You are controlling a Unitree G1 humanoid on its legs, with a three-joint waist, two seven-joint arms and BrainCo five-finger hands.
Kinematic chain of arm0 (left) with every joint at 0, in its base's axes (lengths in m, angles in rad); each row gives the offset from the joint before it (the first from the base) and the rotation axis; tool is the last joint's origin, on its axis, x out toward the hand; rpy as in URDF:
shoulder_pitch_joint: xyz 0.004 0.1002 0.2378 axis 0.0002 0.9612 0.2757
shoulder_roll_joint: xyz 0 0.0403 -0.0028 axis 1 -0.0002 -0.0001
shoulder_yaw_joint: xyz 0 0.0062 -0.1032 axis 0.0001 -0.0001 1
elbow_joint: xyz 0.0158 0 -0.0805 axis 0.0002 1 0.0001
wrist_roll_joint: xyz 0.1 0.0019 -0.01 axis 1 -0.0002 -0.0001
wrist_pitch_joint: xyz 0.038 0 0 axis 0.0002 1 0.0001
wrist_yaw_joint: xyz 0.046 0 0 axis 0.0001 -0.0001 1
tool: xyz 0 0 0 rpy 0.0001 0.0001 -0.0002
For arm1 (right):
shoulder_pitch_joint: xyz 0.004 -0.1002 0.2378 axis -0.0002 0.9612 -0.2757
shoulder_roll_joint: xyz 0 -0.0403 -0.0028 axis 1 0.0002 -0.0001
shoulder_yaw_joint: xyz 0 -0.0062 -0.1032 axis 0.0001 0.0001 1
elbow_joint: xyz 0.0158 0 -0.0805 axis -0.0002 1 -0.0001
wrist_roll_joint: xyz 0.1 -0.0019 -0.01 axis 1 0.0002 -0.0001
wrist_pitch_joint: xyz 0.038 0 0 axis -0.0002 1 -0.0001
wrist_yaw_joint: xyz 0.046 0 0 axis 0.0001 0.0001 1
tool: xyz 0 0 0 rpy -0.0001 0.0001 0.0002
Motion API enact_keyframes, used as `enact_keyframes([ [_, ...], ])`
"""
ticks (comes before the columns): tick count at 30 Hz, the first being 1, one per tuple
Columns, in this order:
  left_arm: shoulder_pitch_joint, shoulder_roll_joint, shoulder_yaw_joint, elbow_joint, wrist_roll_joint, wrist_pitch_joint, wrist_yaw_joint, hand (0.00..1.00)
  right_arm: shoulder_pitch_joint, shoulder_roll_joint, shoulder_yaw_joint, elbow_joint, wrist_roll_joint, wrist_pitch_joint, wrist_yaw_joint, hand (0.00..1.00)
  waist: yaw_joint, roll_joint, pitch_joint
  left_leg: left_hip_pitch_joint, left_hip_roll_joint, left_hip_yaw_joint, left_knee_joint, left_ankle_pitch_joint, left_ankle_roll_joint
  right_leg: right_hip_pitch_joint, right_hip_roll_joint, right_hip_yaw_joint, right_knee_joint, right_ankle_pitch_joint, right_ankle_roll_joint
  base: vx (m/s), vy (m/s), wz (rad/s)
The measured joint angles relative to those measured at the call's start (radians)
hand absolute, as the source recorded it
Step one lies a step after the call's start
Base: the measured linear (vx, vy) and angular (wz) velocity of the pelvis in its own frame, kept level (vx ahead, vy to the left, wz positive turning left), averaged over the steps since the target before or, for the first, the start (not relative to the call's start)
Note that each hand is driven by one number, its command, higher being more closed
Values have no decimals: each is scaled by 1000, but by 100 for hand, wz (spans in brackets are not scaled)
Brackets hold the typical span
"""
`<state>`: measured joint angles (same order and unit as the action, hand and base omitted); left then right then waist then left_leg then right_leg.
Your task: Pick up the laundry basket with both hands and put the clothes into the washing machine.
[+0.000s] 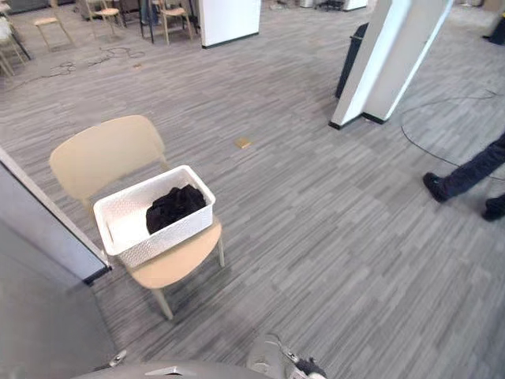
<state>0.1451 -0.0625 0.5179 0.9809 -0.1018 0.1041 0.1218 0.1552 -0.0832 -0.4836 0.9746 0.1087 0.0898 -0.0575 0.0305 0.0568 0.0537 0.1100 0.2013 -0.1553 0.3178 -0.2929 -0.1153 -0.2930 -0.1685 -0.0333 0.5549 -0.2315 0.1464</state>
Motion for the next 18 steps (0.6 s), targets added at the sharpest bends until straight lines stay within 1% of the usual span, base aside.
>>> enact_keyframes([
  [1,-2,-10,9,-8,-2,-3,-1,0,2,-6,-4,10,0,3,0,0,-5,6,-2,-38,7,-12,70,32,14,17,2,-28,1,-7,-12,408,-627,102],
  [2,-12,-24,32,-15,-11,-6,-3,0,7,-6,-14,23,1,5,-2,0,-5,17,4,-132,21,-12,251,113,31,71,9,-82,-10,-24,-42,354,-559,100],
  [3,-13,-31,40,-27,-24,-8,-5,0,14,-10,-16,23,1,8,-11,0,10,23,8,-230,35,-2,444,150,32,130,21,-130,-41,-34,-64,333,-498,88],
  [4,-13,-29,36,-29,-24,-9,-5,0,14,-11,-12,23,1,9,-12,0,19,21,9,-270,38,19,529,150,30,159,25,-156,-58,-33,-72,252,-388,59],
  [5,-16,-19,24,-32,-25,-15,-5,0,5,-12,-10,21,1,13,-12,0,27,12,15,-328,39,76,644,148,33,216,32,-191,-102,-30,-85,213,-311,56],
  [6,-19,-2,6,-35,-25,-17,-5,0,-7,-11,-10,19,1,14,-13,0,28,-1,22,-373,40,159,676,150,40,273,32,-231,-151,-27,-90,202,-290,65],
  [7,-20,5,-2,-37,-25,-17,-5,0,-16,-11,-10,16,1,14,-13,0,28,-7,23,-392,43,207,669,152,45,298,31,-254,-175,-27,-90,184,-240,86],
  [8,-26,11,-9,-39,-25,-17,-5,0,-23,-10,-11,6,5,16,-16,0,27,-13,25,-417,49,301,608,149,54,334,32,-307,-213,-27,-90,149,-158,84],
  [9,-31,11,-10,-39,-25,-17,-4,0,-22,-8,-13,-5,6,19,-17,0,26,-15,25,-420,47,351,553,146,54,350,32,-335,-230,-26,-90,180,-156,126],
  [10,-42,11,-15,-36,-24,-16,-4,0,-23,-7,-14,-20,13,22,-18,0,21,-17,26,-409,31,448,401,141,45,376,32,-392,-259,-26,-85,245,-101,137],
  [11,-51,13,-23,-25,-22,-16,-2,0,-31,-6,-36,-25,34,22,-18,0,21,-19,30,-383,-6,526,210,154,47,397,31,-432,-274,-28,-79,211,-69,127],
  [12,-51,13,-29,-21,-21,-16,-2,0,-41,-5,-53,-25,49,22,-19,0,23,-17,31,-360,-28,552,109,185,61,400,32,-447,-273,-30,-75,230,-18,80],
  [13,-42,26,-34,2,-21,-17,-2,0,-69,-7,-88,-15,65,19,-20,0,31,-19,40,-313,-65,550,-25,279,166,400,36,-443,-256,-39,-62,174,18,29],
  [14,-44,45,-31,36,-13,-7,0,0,-112,11,-87,-17,75,15,-22,0,29,-37,54,-279,-97,550,-67,284,162,410,15,-424,-248,-32,-60,206,28,15],
  [16,-42,63,-23,57,-13,0,4,0,-137,35,-69,-29,82,9,-23,0,27,-65,70,-252,-124,553,-93,276,163,419,-5,-401,-228,-33,-61,172,96,15],
  [17,-40,74,-25,63,-13,5,5,0,-139,58,-36,-56,82,1,-34,0,27,-83,72,-220,-158,550,-127,263,174,405,-36,-358,-157,-31,-62,152,129,31],
  [18,-38,81,-40,68,-12,4,7,0,-137,72,-24,-61,84,-2,-35,0,22,-88,68,-200,-181,539,-152,262,174,388,-56,-341,-89,-27,-63,138,129,42],
])
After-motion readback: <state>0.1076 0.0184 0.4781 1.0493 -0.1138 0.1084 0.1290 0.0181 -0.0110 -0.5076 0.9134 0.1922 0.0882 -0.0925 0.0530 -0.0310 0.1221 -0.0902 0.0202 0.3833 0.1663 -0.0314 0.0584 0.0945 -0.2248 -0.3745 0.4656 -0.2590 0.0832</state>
